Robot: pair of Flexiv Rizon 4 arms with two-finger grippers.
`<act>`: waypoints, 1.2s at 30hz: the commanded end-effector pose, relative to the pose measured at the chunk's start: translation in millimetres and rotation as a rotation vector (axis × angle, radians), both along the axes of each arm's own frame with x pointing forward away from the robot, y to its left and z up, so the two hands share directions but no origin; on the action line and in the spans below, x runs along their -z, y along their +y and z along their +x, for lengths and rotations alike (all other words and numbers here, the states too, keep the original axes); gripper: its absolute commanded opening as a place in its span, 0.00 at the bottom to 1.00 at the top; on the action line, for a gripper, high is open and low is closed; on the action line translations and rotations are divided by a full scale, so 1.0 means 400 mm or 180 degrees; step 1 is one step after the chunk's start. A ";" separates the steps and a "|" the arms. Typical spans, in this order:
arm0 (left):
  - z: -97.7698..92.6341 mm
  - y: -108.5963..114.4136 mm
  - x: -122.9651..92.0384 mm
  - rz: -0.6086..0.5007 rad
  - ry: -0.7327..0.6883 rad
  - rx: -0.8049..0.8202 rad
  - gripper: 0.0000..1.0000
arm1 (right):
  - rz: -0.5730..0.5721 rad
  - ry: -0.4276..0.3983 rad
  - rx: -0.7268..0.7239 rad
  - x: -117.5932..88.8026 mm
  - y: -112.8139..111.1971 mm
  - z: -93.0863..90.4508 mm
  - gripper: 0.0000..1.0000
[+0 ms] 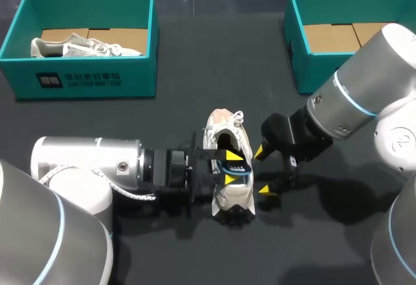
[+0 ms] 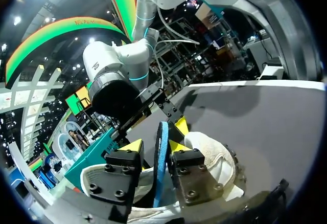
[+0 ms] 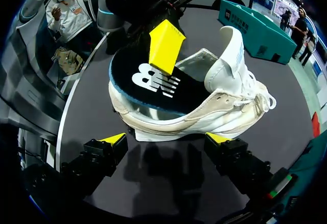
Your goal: Take the shoe out of the shoebox, open the shoe tongue, remove and reinsert the insole, then place the shoe into the shoebox
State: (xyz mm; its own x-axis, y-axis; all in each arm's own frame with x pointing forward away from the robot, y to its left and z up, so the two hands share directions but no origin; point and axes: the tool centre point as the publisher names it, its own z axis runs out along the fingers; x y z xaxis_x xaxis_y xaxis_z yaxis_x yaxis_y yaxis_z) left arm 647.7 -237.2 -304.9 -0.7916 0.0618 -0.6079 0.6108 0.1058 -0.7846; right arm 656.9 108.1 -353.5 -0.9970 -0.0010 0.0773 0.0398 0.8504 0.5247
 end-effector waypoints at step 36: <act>0.009 -0.006 0.046 0.0557 0.0041 0.0150 0.00 | 0.0000 -0.0005 0.0003 0.001 0.001 -0.002 1.00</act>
State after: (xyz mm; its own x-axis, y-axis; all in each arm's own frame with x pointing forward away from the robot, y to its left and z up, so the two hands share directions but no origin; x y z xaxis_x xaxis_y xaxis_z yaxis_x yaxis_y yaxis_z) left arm 649.8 -231.4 -319.7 -0.7970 0.1817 -0.5760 0.6031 0.1893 -0.7749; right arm 656.9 108.1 -353.5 -0.9970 -0.0011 0.0774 0.0398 0.8504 0.5247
